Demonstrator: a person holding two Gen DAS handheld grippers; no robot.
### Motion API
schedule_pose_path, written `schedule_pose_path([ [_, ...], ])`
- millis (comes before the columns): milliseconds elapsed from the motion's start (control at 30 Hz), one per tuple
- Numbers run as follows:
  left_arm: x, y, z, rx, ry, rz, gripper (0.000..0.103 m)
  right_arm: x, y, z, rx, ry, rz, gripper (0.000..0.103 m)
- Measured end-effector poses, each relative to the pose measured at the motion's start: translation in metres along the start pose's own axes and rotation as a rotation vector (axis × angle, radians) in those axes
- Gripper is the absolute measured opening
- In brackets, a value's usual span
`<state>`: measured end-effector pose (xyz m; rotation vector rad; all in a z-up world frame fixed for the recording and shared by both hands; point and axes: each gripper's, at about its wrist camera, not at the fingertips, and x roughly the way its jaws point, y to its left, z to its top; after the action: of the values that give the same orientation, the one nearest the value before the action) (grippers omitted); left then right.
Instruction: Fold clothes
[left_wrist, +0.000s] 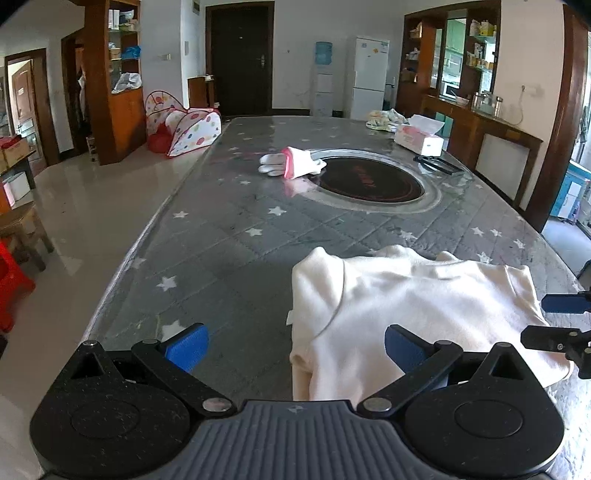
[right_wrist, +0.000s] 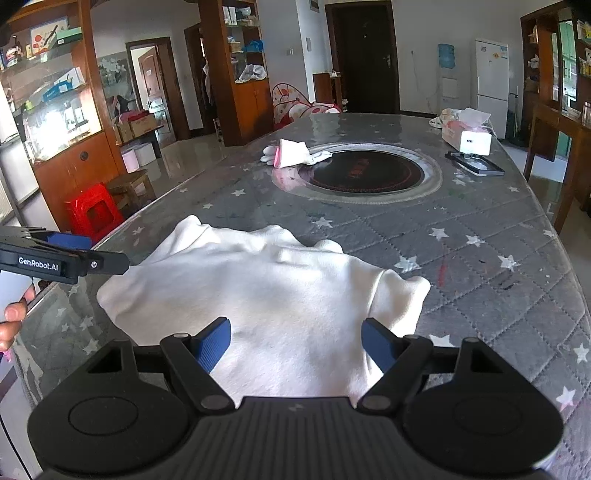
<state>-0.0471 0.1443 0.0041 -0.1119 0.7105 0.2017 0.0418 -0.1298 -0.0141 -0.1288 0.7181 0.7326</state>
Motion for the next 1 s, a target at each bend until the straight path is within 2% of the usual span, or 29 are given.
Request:
schedule_pose_path([
  [333, -0.033, 0.005, -0.018, -0.057, -0.025, -0.002, 0.103, -0.022, 0.015, -0.014, -0.018, -0.042, 0.017, 0.080],
  [567, -0.048, -0.011, -0.034, -0.013, -0.032, 0.047, 0.103, -0.037, 0.026, -0.031, -0.037, -0.052, 0.016, 0.080],
  [767, -0.040, -0.017, -0.032, 0.020, -0.009, 0.026, 0.103, -0.039, 0.035, -0.028, -0.083, -0.046, 0.013, 0.080],
  [867, -0.036, -0.018, -0.031, 0.031, -0.010, 0.038, 0.103, -0.038, 0.038, -0.024, -0.097, -0.049, 0.017, 0.080],
  [1000, -0.029, -0.012, -0.029, 0.000, 0.009, 0.031, 0.103, -0.033, 0.042, -0.022, -0.112, -0.042, 0.027, 0.079],
])
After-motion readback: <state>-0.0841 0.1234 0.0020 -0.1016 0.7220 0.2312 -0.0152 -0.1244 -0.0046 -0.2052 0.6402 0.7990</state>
